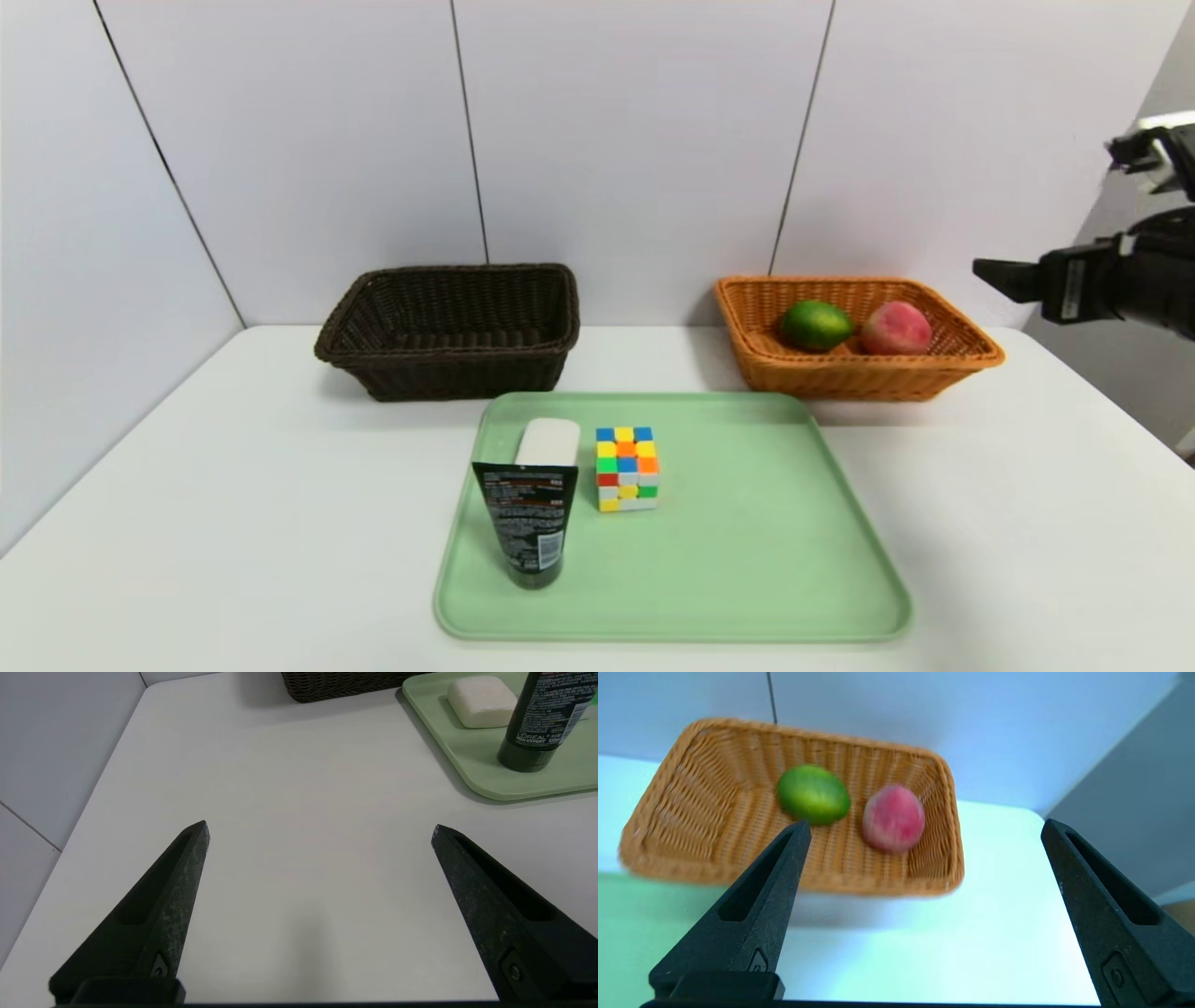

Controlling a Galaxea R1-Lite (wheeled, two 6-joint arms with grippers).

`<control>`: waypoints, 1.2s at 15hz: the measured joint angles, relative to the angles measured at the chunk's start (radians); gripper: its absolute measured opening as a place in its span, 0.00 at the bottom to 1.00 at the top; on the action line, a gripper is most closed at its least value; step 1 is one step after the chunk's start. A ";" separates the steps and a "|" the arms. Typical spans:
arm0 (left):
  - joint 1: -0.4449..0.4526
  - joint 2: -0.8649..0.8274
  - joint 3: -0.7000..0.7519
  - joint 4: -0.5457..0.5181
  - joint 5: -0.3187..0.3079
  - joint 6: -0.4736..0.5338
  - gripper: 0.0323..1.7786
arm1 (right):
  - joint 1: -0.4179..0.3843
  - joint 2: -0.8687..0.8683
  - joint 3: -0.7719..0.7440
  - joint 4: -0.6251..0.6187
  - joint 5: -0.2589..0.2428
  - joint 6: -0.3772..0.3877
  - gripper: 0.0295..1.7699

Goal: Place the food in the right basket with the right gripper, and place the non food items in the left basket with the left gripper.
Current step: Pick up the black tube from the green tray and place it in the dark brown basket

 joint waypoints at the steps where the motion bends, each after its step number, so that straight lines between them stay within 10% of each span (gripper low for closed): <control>1: 0.000 0.003 0.000 0.000 -0.001 -0.001 0.95 | 0.000 -0.067 0.077 -0.002 0.000 0.005 0.96; 6: 0.000 0.054 -0.007 -0.076 -0.022 -0.017 0.95 | 0.004 -0.327 0.410 -0.018 0.003 0.048 0.96; 11: 0.000 0.284 -0.001 -0.439 -0.045 -0.086 0.95 | 0.008 -0.448 0.567 -0.057 0.029 0.051 0.96; 18: -0.011 0.474 -0.015 -0.605 -0.543 -0.249 0.95 | 0.010 -0.506 0.610 -0.045 0.056 0.047 0.96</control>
